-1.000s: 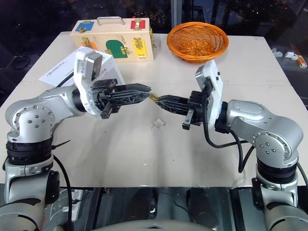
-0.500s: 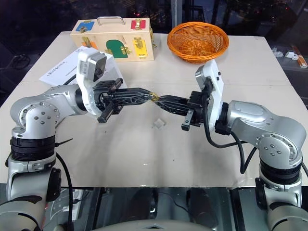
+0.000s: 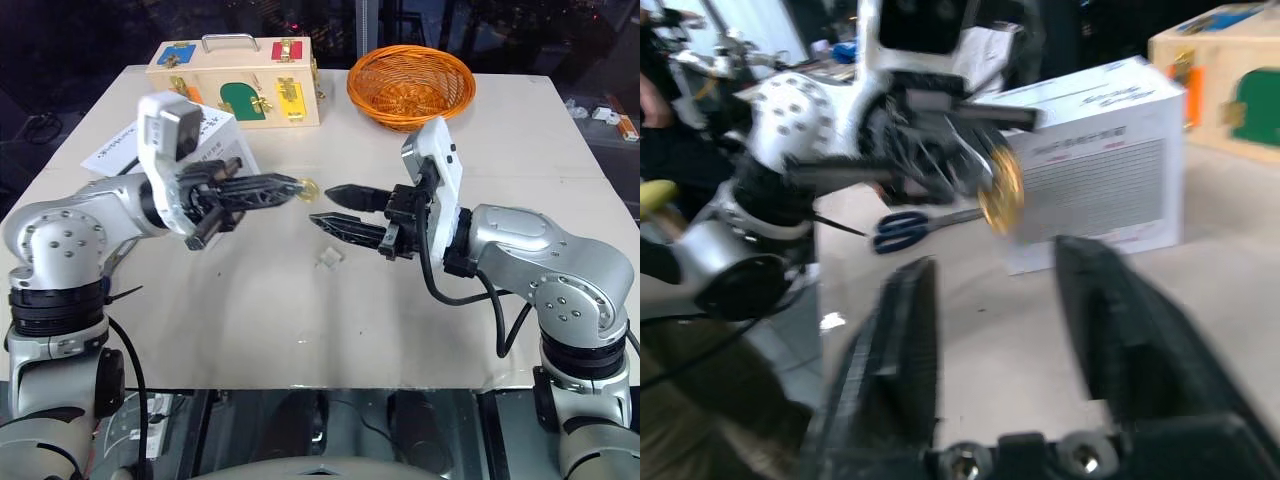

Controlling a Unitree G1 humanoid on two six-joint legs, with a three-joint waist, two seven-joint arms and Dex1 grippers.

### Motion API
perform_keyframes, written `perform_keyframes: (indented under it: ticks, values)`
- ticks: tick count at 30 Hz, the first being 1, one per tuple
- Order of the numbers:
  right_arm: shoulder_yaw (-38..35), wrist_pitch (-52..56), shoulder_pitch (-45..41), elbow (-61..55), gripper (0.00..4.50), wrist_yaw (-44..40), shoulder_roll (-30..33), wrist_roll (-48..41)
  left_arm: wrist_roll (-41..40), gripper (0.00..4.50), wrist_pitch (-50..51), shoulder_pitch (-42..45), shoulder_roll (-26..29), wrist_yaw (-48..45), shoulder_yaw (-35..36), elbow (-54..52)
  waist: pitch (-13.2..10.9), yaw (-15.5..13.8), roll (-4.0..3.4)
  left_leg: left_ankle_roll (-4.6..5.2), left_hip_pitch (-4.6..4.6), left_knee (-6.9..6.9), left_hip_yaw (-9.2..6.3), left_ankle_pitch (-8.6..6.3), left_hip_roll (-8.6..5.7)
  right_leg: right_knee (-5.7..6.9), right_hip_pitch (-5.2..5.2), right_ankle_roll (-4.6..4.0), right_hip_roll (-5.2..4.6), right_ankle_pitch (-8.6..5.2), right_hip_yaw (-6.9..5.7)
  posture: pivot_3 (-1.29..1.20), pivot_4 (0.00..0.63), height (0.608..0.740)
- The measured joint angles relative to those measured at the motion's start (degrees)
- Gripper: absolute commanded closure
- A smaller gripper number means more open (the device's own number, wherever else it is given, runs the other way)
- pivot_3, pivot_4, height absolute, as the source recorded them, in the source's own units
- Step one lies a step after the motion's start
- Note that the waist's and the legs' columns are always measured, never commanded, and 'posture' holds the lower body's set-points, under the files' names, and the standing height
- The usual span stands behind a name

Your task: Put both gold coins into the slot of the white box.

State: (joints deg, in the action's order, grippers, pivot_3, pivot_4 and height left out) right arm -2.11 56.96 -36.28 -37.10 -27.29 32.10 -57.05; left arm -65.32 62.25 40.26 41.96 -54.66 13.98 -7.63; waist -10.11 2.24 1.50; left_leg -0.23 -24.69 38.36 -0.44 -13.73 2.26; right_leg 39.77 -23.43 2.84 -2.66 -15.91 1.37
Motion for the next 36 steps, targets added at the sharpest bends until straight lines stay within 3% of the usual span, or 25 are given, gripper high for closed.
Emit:
perform_keyframes:
  ticks: [2, 3, 7, 11, 13, 19, 28, 36]
  values:
    - [-0.2, -1.3, 0.1, 0.0, 0.21, -0.9, 2.0, 1.6, -1.0, 4.5, 1.2, 0.0, 1.5, 3.2, 3.5, 1.6, 0.0, 0.0, 0.0, 0.0, 0.0, 0.0, 0.01, 0.0, 0.0, 0.0, -0.01, 0.0, 0.0, 0.0, 0.0, 0.0, 0.15, 0.726]
    - [-0.4, -2.2, 0.1, 0.1, 0.04, -1.3, 3.0, 2.6, -1.5, 4.5, 1.5, 0.0, 2.5, 5.2, 5.8, 2.4, 0.0, 0.0, 0.0, 0.0, 0.0, 0.0, 0.0, 0.0, 0.0, 0.0, -0.01, 0.0, 0.0, 0.0, 0.0, 0.0, 0.15, 0.726]
    - [-0.8, -4.6, -0.4, 0.7, 0.04, -3.4, 4.8, 4.3, -0.6, 4.5, 0.8, 0.1, 5.0, 10.2, 10.1, 4.4, 0.0, -0.1, 0.01, 0.0, -0.01, 0.0, 0.02, 0.0, 0.0, -0.01, -0.01, 0.0, -0.01, 0.0, 0.0, 0.0, 0.15, 0.726]
    - [-0.9, -7.8, -2.6, 1.6, 0.04, -6.1, 6.0, 5.9, 11.2, 4.5, -7.8, -0.6, 10.9, 14.8, 10.2, 5.9, 0.0, 0.0, 0.0, 0.0, 0.01, -0.04, 0.1, 0.0, 0.0, -0.01, -0.04, 0.0, -0.01, 0.0, 0.03, 0.0, 0.15, 0.726]
    - [-0.9, -9.7, -3.2, 2.3, 0.04, -7.8, 6.8, 7.4, 18.5, 4.5, -12.3, 0.0, 14.8, 16.0, 8.6, 9.0, 0.0, -0.1, 0.01, 0.0, 0.0, -0.05, 0.17, 0.0, -0.01, -0.02, -0.05, 0.0, 0.0, 0.0, 0.01, 0.0, 0.15, 0.726]
    - [-0.4, -12.1, -4.8, 4.5, 0.04, -10.6, 7.1, 9.5, 28.0, 4.5, -13.7, 7.8, 19.7, 11.3, 0.0, 23.0, 0.0, -0.9, 0.01, 0.0, -0.05, -0.04, 0.19, 0.0, -0.02, -0.05, -0.06, 0.0, 0.0, 0.0, -0.02, 0.0, 0.15, 0.726]
    - [-0.4, -12.7, -5.2, 4.6, 0.04, -11.2, 7.3, 10.7, 36.7, 4.5, -11.8, 15.6, 19.5, 2.8, -10.4, 34.7, 0.0, -1.3, 0.02, 0.0, -0.16, -0.04, 0.23, 0.0, -0.01, -0.05, -0.17, 0.0, -0.01, -0.01, -0.01, 0.0, 0.15, 0.726]
    - [0.7, -12.0, -6.6, 4.2, 0.04, -9.2, 5.9, 11.4, 41.3, 4.5, -14.0, 17.1, 19.3, -0.9, -11.9, 37.0, 0.0, -1.3, 0.02, 0.0, -0.12, -0.03, 0.24, 0.0, 0.01, -0.01, -0.17, 0.0, 0.0, -0.01, 0.02, 0.0, 0.15, 0.726]
